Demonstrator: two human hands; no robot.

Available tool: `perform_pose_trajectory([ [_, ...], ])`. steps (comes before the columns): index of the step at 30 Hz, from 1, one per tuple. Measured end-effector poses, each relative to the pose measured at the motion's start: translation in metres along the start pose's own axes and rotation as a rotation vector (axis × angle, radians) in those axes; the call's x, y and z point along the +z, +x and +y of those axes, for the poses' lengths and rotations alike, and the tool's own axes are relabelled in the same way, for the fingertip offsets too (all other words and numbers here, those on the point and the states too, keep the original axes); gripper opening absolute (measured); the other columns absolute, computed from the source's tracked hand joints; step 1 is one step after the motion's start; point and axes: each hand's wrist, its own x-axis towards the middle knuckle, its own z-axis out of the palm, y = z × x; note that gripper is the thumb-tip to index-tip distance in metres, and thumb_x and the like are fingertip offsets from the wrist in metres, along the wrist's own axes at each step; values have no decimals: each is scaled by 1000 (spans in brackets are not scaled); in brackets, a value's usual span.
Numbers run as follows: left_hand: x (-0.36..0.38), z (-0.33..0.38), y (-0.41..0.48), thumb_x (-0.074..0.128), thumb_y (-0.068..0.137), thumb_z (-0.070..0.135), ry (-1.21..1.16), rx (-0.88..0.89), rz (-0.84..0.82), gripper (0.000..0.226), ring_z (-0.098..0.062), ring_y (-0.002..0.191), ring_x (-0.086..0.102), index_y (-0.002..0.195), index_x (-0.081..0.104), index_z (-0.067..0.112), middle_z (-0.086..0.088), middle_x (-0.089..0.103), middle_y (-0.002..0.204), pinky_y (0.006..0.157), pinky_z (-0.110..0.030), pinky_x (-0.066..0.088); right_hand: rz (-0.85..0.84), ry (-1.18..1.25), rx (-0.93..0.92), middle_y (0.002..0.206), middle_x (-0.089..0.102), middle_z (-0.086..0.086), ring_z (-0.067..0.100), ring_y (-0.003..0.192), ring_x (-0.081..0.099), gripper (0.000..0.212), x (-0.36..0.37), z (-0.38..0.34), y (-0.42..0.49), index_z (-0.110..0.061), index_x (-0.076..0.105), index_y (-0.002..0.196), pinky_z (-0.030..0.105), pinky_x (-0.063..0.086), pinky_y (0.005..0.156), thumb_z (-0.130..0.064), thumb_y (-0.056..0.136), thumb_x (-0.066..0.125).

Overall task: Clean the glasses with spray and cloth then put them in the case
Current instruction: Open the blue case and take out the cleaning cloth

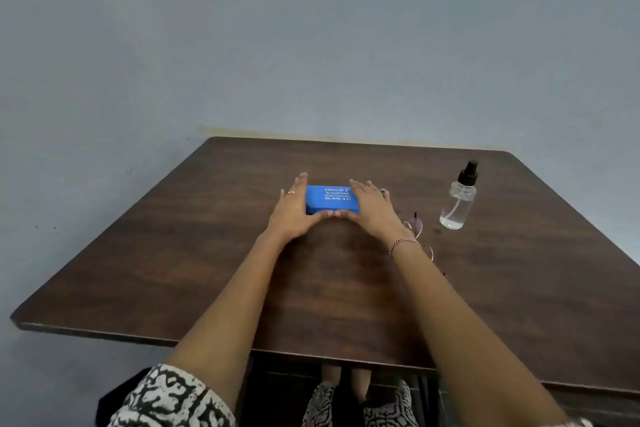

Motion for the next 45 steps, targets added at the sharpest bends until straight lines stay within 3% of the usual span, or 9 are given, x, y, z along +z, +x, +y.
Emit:
perform_pose_trajectory([
  [6, 4, -15, 2, 81, 69, 32, -204, -10, 113, 83, -18, 131, 40, 139, 41, 14, -4, 46, 142, 104, -25, 31, 111, -54, 19, 148, 33, 1, 22, 139, 22, 78, 10, -4, 1, -16, 29, 145, 48, 11, 115, -43, 82, 65],
  [11, -7, -24, 7, 85, 65, 24, -288, -18, 98, 71, -7, 108, 52, 129, 54, 14, -4, 54, 128, 86, -10, 40, 233, -125, 0, 142, 41, -1, 20, 133, 31, 62, 16, -9, 0, -19, 38, 141, 43, 20, 112, -27, 85, 65],
  [13, -13, -31, 8, 85, 64, 22, -330, -28, 67, 70, -5, 103, 52, 127, 56, 15, -3, 55, 127, 86, -12, 44, 267, -142, -26, 140, 43, -2, 20, 130, 34, 60, 19, -11, -1, -21, 40, 140, 40, 24, 108, -28, 86, 64],
  [15, -18, -37, 7, 86, 63, 20, -359, -36, 44, 70, -8, 104, 54, 127, 57, 17, -4, 55, 127, 90, -21, 46, 266, -148, -44, 139, 45, -4, 19, 128, 34, 59, 22, -13, 0, -24, 41, 139, 42, 21, 108, -34, 85, 64],
  [19, -20, -40, 7, 87, 61, 17, -348, -22, 7, 73, -9, 106, 53, 127, 55, 20, 0, 54, 128, 86, -21, 43, 246, -83, -51, 136, 46, -5, 19, 129, 33, 59, 24, -13, 2, -26, 44, 138, 51, 14, 113, -38, 84, 64],
  [23, -20, -40, 6, 85, 64, 21, -330, -9, 41, 66, -9, 103, 54, 125, 58, 20, 3, 56, 121, 85, -21, 44, 210, 50, -82, 141, 44, -2, 18, 133, 31, 57, 22, -9, 2, -18, 44, 139, 47, 22, 112, -30, 87, 63],
  [34, -26, -45, 3, 83, 67, 16, -428, -72, 15, 63, -13, 111, 54, 124, 57, 19, 0, 56, 125, 96, -30, 46, 198, -266, -135, 146, 38, 3, 23, 135, 30, 53, 26, -22, -3, -13, 30, 144, 50, 31, 105, -36, 98, 41],
  [38, -29, -43, 1, 85, 62, 9, -430, -75, -16, 78, -11, 111, 51, 130, 49, 21, 3, 52, 124, 94, -27, 45, 259, -274, -137, 142, 43, 3, 24, 130, 35, 46, 25, -23, -1, -15, 35, 142, 48, 33, 101, -35, 100, 36],
  [45, -28, -46, -1, 86, 59, 6, -469, -93, -5, 88, -13, 114, 51, 135, 46, 21, 1, 52, 126, 93, -26, 45, 374, 223, -101, 130, 48, -1, 17, 124, 36, 44, 26, -14, 1, -21, 52, 128, 39, 28, 103, -39, 88, 59],
])
